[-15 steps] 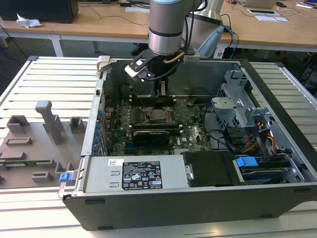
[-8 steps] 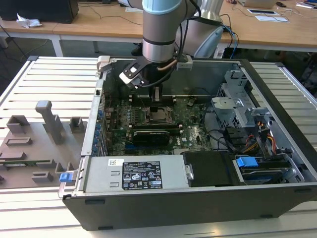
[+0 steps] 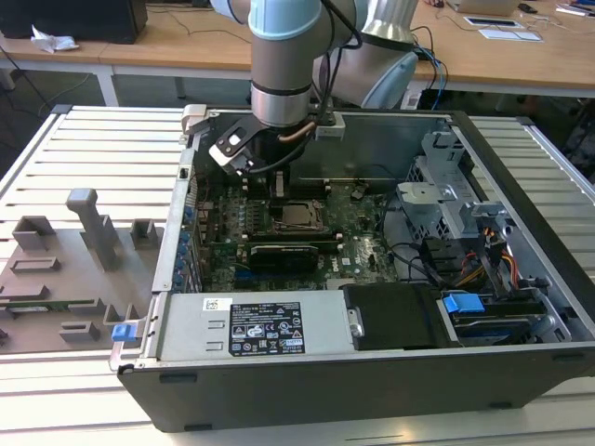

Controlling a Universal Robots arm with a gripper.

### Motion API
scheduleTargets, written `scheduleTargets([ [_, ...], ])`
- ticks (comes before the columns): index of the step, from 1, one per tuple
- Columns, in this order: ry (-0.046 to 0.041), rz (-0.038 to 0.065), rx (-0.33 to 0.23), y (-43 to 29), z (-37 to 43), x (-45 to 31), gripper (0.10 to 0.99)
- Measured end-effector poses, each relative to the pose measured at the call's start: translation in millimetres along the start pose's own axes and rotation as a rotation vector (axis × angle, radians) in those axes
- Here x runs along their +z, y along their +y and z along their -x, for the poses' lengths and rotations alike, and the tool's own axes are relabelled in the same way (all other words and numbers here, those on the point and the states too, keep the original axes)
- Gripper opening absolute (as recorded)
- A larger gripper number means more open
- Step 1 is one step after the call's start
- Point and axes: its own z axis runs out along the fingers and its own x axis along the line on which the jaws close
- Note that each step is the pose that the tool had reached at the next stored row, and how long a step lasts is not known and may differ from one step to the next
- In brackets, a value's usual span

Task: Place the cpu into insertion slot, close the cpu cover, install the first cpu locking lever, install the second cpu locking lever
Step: 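Close the cpu cover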

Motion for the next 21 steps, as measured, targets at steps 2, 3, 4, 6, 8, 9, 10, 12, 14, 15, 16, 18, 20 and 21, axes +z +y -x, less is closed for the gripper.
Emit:
scheduleTargets([
  [2, 0.0002, 0.0, -0.002, 0.0, -0.1, 0.5, 0.106],
  [3, 0.0, 0.0, -0.003, 0.3, -0.1, 0.8, 0.106],
  [4, -0.0001, 0.0, -0.006, 1.4, 0.0, 0.8, 0.106],
  [6, 0.0003, 0.001, -0.01, 5.2, -0.1, 1.0, 0.106],
  [8, 0.0002, 0.001, -0.014, 9.0, 0.1, 0.9, 0.106],
  [9, 0.0, 0.001, -0.017, 12.0, 0.1, 0.9, 0.106],
  [10, 0.0, 0.001, -0.019, 14.7, 0.2, 0.7, 0.106],
  [12, 0.0, 0.0, -0.02, 16.3, 0.3, -3.3, 0.106],
  [14, 0.0001, -0.001, -0.02, 18.3, 0.5, -7.8, 0.106],
  [15, 0.0004, -0.004, -0.021, 21.4, 0.5, -8.3, 0.106],
  [16, 0.0004, -0.012, -0.021, 27.4, 0.6, -8.4, 0.106],
  [18, 0.0007, -0.025, -0.022, 38.9, 0.8, -8.4, 0.106],
  [20, 0.001, -0.034, -0.022, 47.9, 1.0, -8.5, 0.106],
  [21, 0.0008, -0.036, -0.022, 49.5, 1.1, -8.7, 0.106],
])
